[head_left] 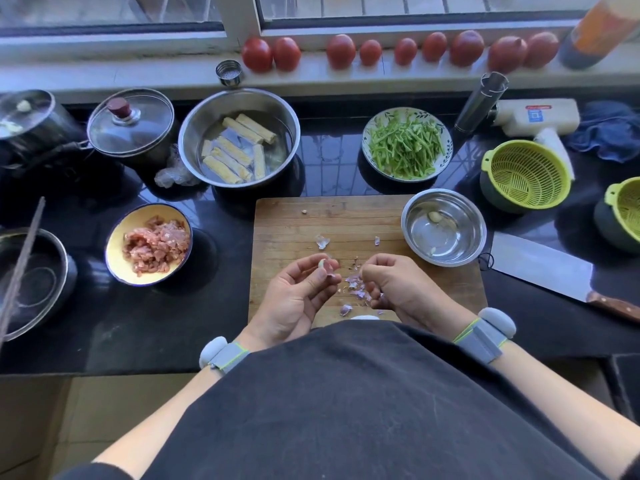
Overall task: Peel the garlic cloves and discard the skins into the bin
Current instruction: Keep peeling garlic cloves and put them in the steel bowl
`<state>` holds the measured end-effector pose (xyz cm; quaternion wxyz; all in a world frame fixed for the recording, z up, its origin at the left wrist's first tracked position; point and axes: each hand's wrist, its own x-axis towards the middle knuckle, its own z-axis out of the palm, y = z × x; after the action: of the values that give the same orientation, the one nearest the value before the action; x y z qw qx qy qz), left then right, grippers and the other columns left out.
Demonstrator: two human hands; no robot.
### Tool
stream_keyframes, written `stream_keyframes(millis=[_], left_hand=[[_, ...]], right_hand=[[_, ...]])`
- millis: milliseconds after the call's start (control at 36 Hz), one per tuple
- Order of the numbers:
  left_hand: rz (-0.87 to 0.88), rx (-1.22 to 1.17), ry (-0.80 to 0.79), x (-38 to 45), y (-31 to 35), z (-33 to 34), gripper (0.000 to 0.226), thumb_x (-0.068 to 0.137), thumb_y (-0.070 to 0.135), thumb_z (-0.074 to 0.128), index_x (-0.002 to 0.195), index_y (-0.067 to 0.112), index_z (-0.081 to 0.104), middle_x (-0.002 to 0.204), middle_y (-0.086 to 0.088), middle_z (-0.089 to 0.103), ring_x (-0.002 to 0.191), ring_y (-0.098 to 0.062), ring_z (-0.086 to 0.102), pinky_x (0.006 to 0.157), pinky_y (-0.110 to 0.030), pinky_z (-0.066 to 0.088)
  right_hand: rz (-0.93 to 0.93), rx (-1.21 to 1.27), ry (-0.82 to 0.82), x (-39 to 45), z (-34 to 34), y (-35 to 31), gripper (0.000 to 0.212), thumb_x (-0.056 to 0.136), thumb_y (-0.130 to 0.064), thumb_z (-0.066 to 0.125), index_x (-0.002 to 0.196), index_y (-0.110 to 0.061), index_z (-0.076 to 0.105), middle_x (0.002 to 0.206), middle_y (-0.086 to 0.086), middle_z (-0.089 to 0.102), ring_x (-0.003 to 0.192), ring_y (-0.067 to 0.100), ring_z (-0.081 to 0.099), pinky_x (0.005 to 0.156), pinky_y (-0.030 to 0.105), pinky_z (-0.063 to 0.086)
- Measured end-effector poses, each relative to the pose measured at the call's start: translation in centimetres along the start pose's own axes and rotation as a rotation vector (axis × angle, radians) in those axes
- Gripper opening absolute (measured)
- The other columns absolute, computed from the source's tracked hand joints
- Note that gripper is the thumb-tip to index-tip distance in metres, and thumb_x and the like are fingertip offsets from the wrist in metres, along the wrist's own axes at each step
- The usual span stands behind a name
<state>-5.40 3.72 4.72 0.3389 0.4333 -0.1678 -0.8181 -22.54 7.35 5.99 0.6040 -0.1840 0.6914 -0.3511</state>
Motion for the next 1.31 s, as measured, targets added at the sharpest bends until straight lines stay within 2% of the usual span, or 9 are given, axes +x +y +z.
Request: stream_keyframes(millis=[139,250,306,417,500,639,806,1111,1306], left_hand=[[-0.079,-0.015,0.010,0.0,0.0,-0.3,0.028,0.081,0.004,0.065,0.109,0.003,0.068,0.101,-0.016,0.074,0.077,-0.021,0.072,0.071,-0.026,0.061],[-0.070,0.037,0.026,0.2,-0.2,-0.4,0.021,0.085,-0.003,0.063,0.105,0.000,0.069,0.096,-0.016,0.074,0.077,-0.023,0.073,0.072,-0.026,0.061],[-0.047,0.098,0.038,0.4,-0.4,-0.5,0.018,0.088,-0.008,0.061,0.104,-0.002,0.068,0.089,-0.016,0.073,0.077,-0.024,0.073,0.073,-0.027,0.062],[-0.003,0.209,0.046,0.5,-0.6,-0.8,0.016,0.089,-0.011,0.062,0.103,-0.004,0.065,0.086,-0.015,0.070,0.079,-0.025,0.074,0.076,-0.029,0.062],[0.026,0.273,0.043,0.6,-0.7,-0.9,0.017,0.088,-0.011,0.065,0.103,-0.004,0.065,0.087,-0.014,0.070,0.082,-0.027,0.074,0.077,-0.030,0.062],[0.077,0.383,0.044,0.8,-0.7,-0.8,0.019,0.085,-0.007,0.071,0.102,-0.002,0.066,0.091,-0.015,0.069,0.089,-0.030,0.075,0.079,-0.030,0.061],[0.140,0.562,0.035,0.6,-0.5,-0.7,0.024,0.079,0.000,0.080,0.101,0.000,0.069,0.102,-0.024,0.072,0.092,-0.032,0.073,0.089,-0.042,0.060],[0.255,0.802,-0.001,0.0,0.2,-0.3,0.019,0.081,0.001,0.080,0.090,0.016,0.072,0.090,-0.004,0.078,0.091,-0.021,0.075,0.089,-0.036,0.059],[0.215,0.806,-0.010,-0.3,0.4,-0.1,0.018,0.080,0.002,0.081,0.094,0.010,0.074,0.092,-0.003,0.078,0.091,-0.018,0.075,0.086,-0.032,0.059]], right_hand=[[-0.135,-0.494,0.197,1.0,-0.8,0.9,0.019,0.088,-0.022,0.058,0.075,-0.010,0.064,0.068,-0.002,0.063,0.062,0.016,0.055,0.063,0.036,0.051],[-0.192,-0.732,0.180,1.6,-0.6,1.3,0.028,0.094,-0.032,0.053,0.070,-0.018,0.057,0.073,-0.001,0.064,0.076,0.023,0.056,0.064,0.034,0.039],[-0.209,-0.785,0.165,1.9,-0.4,1.4,0.025,0.095,-0.029,0.054,0.071,-0.021,0.058,0.076,-0.001,0.066,0.078,0.025,0.059,0.066,0.032,0.041],[-0.275,-0.695,0.106,1.4,-0.1,0.8,0.022,0.093,-0.012,0.056,0.088,-0.025,0.073,0.074,-0.008,0.067,0.061,0.011,0.063,0.062,0.026,0.049],[-0.331,-0.579,0.056,0.8,0.2,0.3,0.015,0.093,-0.015,0.064,0.087,-0.024,0.075,0.070,-0.004,0.067,0.055,0.010,0.062,0.061,0.031,0.058],[-0.398,-0.636,0.110,0.4,0.2,-0.2,0.016,0.093,-0.019,0.064,0.095,-0.027,0.077,0.076,-0.011,0.068,0.062,0.003,0.061,0.064,0.019,0.049],[-0.345,-0.538,0.005,-0.3,0.9,-0.8,0.007,0.091,-0.021,0.072,0.089,-0.018,0.078,0.064,0.001,0.072,0.052,0.008,0.064,0.059,0.024,0.057],[-0.310,-0.475,-0.033,-0.4,0.6,-0.9,0.011,0.092,-0.017,0.071,0.083,-0.019,0.077,0.063,0.005,0.072,0.053,0.011,0.065,0.058,0.023,0.054],[-0.287,-0.458,-0.064,-0.8,0.2,-1.0,0.008,0.092,-0.014,0.072,0.087,-0.012,0.078,0.064,0.007,0.072,0.055,0.013,0.066,0.058,0.021,0.054]])
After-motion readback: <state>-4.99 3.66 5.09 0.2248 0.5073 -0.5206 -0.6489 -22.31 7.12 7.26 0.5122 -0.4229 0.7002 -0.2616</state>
